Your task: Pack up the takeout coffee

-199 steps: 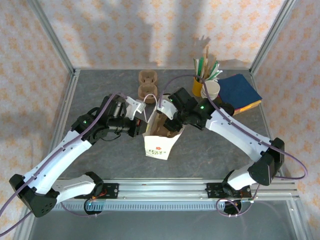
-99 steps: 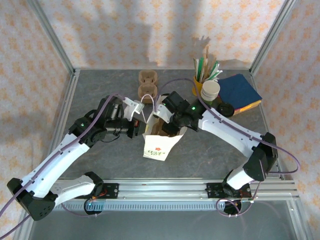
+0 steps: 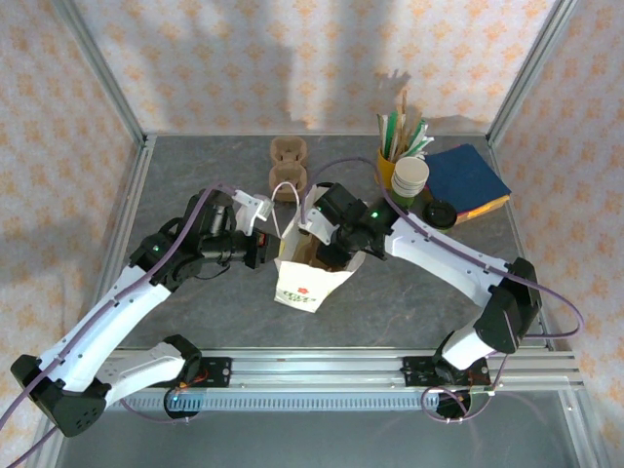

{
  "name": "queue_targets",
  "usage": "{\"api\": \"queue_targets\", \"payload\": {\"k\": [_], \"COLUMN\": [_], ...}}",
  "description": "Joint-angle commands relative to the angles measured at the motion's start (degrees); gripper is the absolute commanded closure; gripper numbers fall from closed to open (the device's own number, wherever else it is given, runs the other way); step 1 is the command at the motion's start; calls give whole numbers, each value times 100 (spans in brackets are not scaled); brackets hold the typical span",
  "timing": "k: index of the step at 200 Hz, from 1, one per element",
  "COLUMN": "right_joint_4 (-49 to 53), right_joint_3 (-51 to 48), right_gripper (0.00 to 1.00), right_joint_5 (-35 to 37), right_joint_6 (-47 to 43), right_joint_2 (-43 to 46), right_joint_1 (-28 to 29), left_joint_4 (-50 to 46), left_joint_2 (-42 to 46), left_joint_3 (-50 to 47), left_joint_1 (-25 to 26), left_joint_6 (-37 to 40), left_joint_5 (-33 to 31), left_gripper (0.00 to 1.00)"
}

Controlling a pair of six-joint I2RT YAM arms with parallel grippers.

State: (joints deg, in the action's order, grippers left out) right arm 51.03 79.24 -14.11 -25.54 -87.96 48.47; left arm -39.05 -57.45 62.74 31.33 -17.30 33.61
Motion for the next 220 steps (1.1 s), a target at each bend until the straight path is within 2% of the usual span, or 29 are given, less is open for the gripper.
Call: {"api": "queue_targets", "payload": {"k": [1,79,122,144,181,220], "right_joint_4": [211,31,-40,-70,-182,-239], "right_joint_3": [3,-106,-142,-123,-144,-90], "right_gripper": [71,70,66,58,38,32], "right_joint_5": [223,281,297,287,268,217], "right_joint_6": [40,47,62,72,74,140], "right_joint_2": [-235,-491,-565,-524,-258,3], "right_joint_1": [55,75,82,84,84,81], "left_joint_4": [247,291,312,319,301,301], "left_joint_2": [60,79,85,82,63,32], "left_joint_3": [-104,-260,-282,-286,-296,-275], "left_joint_1": [-66,-120,-153,-163,-172,-186], "left_joint_6": [-108,-149,-160,-168,-177,-212], "left_joint_5": [-87,-82,-47,-40,-49,-54], "left_gripper": [100,100,100,100,100,100]}}
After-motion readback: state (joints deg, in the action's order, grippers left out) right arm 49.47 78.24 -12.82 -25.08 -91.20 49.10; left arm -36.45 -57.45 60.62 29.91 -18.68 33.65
